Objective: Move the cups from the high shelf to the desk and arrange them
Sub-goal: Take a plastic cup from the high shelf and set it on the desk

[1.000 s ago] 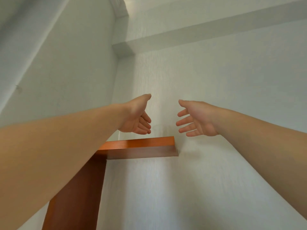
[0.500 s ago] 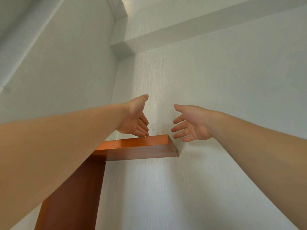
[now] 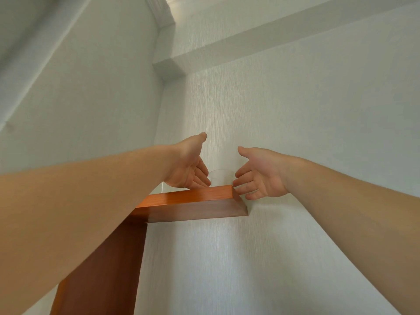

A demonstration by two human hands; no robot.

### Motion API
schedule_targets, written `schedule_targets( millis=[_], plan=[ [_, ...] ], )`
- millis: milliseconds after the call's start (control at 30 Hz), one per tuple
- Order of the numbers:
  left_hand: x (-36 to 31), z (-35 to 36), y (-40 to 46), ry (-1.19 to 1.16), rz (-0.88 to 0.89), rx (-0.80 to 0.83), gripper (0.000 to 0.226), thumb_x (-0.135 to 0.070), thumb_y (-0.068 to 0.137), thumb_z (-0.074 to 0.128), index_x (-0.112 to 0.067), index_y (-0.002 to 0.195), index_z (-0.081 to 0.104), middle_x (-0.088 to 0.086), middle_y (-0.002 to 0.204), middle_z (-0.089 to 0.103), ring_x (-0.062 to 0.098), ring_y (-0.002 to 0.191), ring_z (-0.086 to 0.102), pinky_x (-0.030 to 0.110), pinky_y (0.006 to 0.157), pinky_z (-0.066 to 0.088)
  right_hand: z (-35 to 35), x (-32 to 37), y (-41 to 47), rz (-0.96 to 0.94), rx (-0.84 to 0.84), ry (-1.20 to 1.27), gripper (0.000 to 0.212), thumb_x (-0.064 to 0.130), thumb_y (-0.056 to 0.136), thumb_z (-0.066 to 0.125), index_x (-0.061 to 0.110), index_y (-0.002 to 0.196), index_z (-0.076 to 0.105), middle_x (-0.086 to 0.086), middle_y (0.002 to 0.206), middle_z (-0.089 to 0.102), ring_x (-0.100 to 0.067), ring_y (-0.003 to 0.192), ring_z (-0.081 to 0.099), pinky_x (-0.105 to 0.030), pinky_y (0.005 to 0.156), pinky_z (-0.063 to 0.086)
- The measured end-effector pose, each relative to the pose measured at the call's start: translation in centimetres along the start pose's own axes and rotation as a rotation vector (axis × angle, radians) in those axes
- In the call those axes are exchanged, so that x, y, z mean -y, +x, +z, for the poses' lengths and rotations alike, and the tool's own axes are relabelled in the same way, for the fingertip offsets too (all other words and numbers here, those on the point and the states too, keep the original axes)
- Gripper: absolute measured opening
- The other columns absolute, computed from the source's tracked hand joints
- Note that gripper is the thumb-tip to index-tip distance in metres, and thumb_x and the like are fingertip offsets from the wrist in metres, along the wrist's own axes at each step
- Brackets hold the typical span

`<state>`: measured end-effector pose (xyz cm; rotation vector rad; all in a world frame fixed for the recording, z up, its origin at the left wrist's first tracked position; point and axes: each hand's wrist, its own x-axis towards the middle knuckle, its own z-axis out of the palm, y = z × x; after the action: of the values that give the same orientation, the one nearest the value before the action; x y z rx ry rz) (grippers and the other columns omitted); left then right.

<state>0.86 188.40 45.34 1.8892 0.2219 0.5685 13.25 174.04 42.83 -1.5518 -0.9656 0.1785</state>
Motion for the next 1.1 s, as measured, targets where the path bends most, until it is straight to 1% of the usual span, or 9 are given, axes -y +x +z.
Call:
schedule_targets(
  millis=[133, 267, 367, 467, 500, 633, 767, 933, 1100],
  plan=[
    [0.09, -0.05, 0.09, -0.004, 0.011, -0.011, 0.108, -0.079, 0.097, 0.022, 0.011, 0.157, 0.020, 0.035, 0.161, 0.032, 0.050, 0.147, 0.039, 0.054, 0.119, 0.037, 0.38, -0.15, -0.02, -0.005, -0.011, 0.028, 0.082, 0.062, 0.104, 0.031, 0.001, 0.158, 0.030, -0.018, 0.158, 0.046, -0.034, 0.095, 0.066, -0.052, 0.111, 0.042],
    [0.01, -0.32, 0.19, 0.005, 0.028, -0.038, 0.106, -0.078, 0.097, 0.021, 0.009, 0.156, 0.025, 0.034, 0.159, 0.037, 0.050, 0.140, 0.048, 0.052, 0.115, 0.043, 0.59, 0.08, -0.20, -0.024, -0.031, 0.046, 0.078, 0.061, 0.105, 0.030, 0.003, 0.157, 0.033, -0.015, 0.157, 0.047, -0.035, 0.094, 0.065, -0.053, 0.110, 0.044],
    [-0.02, -0.42, 0.08, 0.002, 0.045, -0.058, 0.103, -0.077, 0.098, 0.021, 0.008, 0.155, 0.030, 0.033, 0.156, 0.042, 0.049, 0.128, 0.058, 0.050, 0.105, 0.051, 0.63, 0.24, -0.29, -0.036, -0.044, 0.059, 0.077, 0.062, 0.105, 0.030, 0.004, 0.156, 0.036, -0.014, 0.155, 0.049, -0.038, 0.098, 0.065, -0.053, 0.103, 0.047],
    [-0.11, -0.36, -0.01, 0.005, 0.061, -0.075, 0.100, -0.075, 0.099, 0.021, 0.007, 0.154, 0.033, 0.032, 0.154, 0.046, 0.047, 0.107, 0.065, 0.049, 0.098, 0.053, 0.55, 0.31, -0.36, -0.043, -0.055, 0.072, 0.076, 0.062, 0.105, 0.032, 0.005, 0.154, 0.039, -0.014, 0.152, 0.052, -0.040, 0.099, 0.065, -0.053, 0.100, 0.048],
    [-0.13, -0.36, -0.01, 0.004, 0.066, -0.082, 0.099, -0.075, 0.099, 0.021, 0.006, 0.154, 0.034, 0.032, 0.153, 0.046, 0.047, 0.107, 0.065, 0.050, 0.099, 0.053, 0.53, 0.35, -0.40, -0.044, -0.057, 0.074, 0.076, 0.062, 0.104, 0.032, 0.005, 0.154, 0.039, -0.014, 0.152, 0.052, -0.041, 0.099, 0.066, -0.053, 0.099, 0.048],
    [-0.22, -0.19, -0.10, -0.001, 0.085, -0.099, 0.096, -0.075, 0.099, 0.023, 0.002, 0.154, 0.035, 0.031, 0.154, 0.047, 0.051, 0.124, 0.060, 0.054, 0.099, 0.052, 0.50, 0.54, -0.45, -0.057, -0.070, 0.094, 0.074, 0.062, 0.104, 0.034, 0.007, 0.153, 0.042, -0.014, 0.149, 0.054, -0.042, 0.100, 0.066, -0.053, 0.097, 0.049],
    [-0.17, 0.02, -0.06, -0.009, 0.123, -0.113, 0.091, -0.075, 0.099, 0.024, -0.004, 0.155, 0.037, 0.029, 0.152, 0.049, 0.051, 0.122, 0.061, 0.056, 0.104, 0.052, 0.33, 0.45, -0.40, -0.081, -0.090, 0.127, 0.071, 0.062, 0.103, 0.036, 0.009, 0.149, 0.046, -0.015, 0.141, 0.057, -0.043, 0.112, 0.065, -0.056, 0.102, 0.050],
    [-0.13, 0.30, -0.17, -0.001, 0.158, -0.125, 0.087, -0.075, 0.099, 0.024, -0.009, 0.154, 0.040, 0.027, 0.150, 0.052, 0.048, 0.124, 0.062, 0.057, 0.104, 0.053, 0.25, 0.36, -0.56, -0.098, -0.101, 0.133, 0.069, 0.063, 0.102, 0.037, 0.012, 0.147, 0.048, -0.020, 0.137, 0.059, -0.040, 0.115, 0.063, -0.056, 0.102, 0.050],
    [-0.02, 0.35, -0.75, -0.002, 0.196, -0.117, 0.085, -0.075, 0.099, 0.025, -0.013, 0.155, 0.039, 0.026, 0.149, 0.053, 0.045, 0.124, 0.062, 0.056, 0.101, 0.055, 0.14, 0.45, -0.93, -0.128, -0.105, 0.139, 0.066, 0.063, 0.102, 0.038, 0.015, 0.145, 0.050, -0.017, 0.133, 0.061, -0.036, 0.113, 0.064, -0.053, 0.097, 0.052]
  ],
)
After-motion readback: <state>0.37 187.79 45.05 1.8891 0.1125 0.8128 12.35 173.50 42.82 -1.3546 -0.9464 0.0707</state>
